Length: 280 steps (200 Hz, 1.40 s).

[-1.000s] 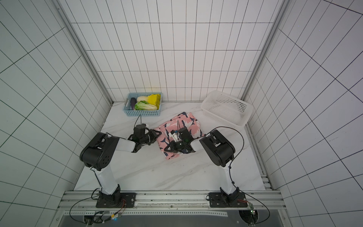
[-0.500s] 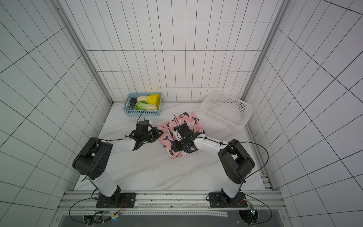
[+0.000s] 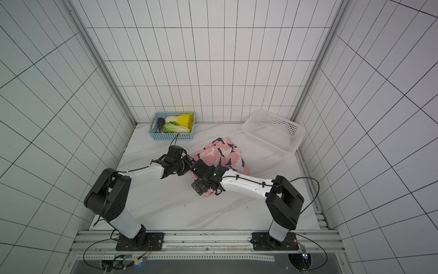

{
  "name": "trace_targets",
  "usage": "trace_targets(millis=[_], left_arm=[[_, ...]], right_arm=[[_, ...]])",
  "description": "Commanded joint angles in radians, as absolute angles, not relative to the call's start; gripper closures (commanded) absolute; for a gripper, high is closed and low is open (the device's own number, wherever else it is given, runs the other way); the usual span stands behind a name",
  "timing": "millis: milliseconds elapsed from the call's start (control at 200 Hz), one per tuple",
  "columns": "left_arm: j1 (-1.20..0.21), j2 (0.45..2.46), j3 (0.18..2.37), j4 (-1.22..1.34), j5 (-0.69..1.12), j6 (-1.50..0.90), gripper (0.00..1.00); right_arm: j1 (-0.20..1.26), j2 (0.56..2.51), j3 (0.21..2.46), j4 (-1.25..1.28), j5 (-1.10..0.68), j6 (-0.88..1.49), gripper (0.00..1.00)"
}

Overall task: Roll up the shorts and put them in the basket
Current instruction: Roll the shorts at the center of the board.

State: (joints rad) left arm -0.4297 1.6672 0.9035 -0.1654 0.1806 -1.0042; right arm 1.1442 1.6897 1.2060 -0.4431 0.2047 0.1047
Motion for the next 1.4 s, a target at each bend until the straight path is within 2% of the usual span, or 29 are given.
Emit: trace_targets(millis=[0,190,280,325,370,410,430,465,535,560,574,614,654,689,794,964,1109,1234,1394], left_arm=[[-0.432,1.669,0.950,-0.239,0.184,-1.037,1.00],[-0.432,1.670,0.967,-0.265,0.195,-1.048,1.00],[-0.431,1.674,0.965,-0.270,0.205,-1.054,1.00],[-0.430,1.673,0.961,-0.269,0.211,-1.057,1.00],[-0.425,1.673,0.956,-0.259,0.221,-1.060,1.00],[-0.426,1.674,0.956,-0.259,0.227,-1.060,1.00],[-0.426,1.674,0.956,-0.258,0.228,-1.058,1.00],[-0.426,1.676,0.958,-0.258,0.226,-1.054,1.00],[-0.420,1.679,0.966,-0.259,0.233,-1.036,1.00],[-0.419,1.680,0.969,-0.258,0.239,-1.027,0.92],[-0.418,1.680,0.969,-0.258,0.240,-1.021,0.82],[-0.414,1.677,0.973,-0.258,0.244,-1.005,0.58],[-0.410,1.666,0.974,-0.261,0.237,-0.983,0.44],[-0.406,1.646,0.971,-0.263,0.220,-0.967,0.38],[-0.385,1.558,0.922,-0.235,0.155,-0.927,0.26],[-0.333,1.431,0.786,-0.097,0.185,-0.893,0.23],[-0.329,1.429,0.660,0.146,0.284,-0.921,0.22],[-0.334,1.509,0.611,0.359,0.351,-0.939,0.21],[-0.333,1.610,0.614,0.514,0.374,-0.930,0.20]], right_arm=[[1.177,1.754,1.212,-0.377,0.281,0.095,0.06],[1.191,1.860,1.232,-0.377,0.365,0.108,0.11],[1.191,1.883,1.215,-0.361,0.414,0.127,0.20],[1.190,1.879,1.202,-0.343,0.422,0.134,0.28],[1.187,1.879,1.195,-0.339,0.435,0.145,0.42],[1.184,1.878,1.190,-0.338,0.417,0.141,0.49],[1.181,1.874,1.185,-0.336,0.406,0.141,0.56],[1.179,1.866,1.179,-0.331,0.386,0.141,0.75],[1.163,1.855,1.166,-0.321,0.313,0.140,0.89],[1.155,1.850,1.162,-0.318,0.284,0.144,0.97],[1.149,1.847,1.159,-0.315,0.265,0.148,0.99],[1.131,1.843,1.148,-0.306,0.203,0.157,1.00],[1.106,1.832,1.134,-0.290,0.120,0.181,1.00],[1.078,1.820,1.113,-0.265,0.058,0.211,1.00],[0.983,1.783,1.033,-0.154,-0.178,0.296,1.00],[0.853,1.782,0.949,0.034,-0.501,0.419,1.00],[0.790,1.835,0.922,0.191,-0.677,0.532,1.00],[0.745,1.885,0.871,0.382,-0.769,0.670,1.00],[0.712,1.929,0.819,0.503,-0.819,0.729,1.00]])
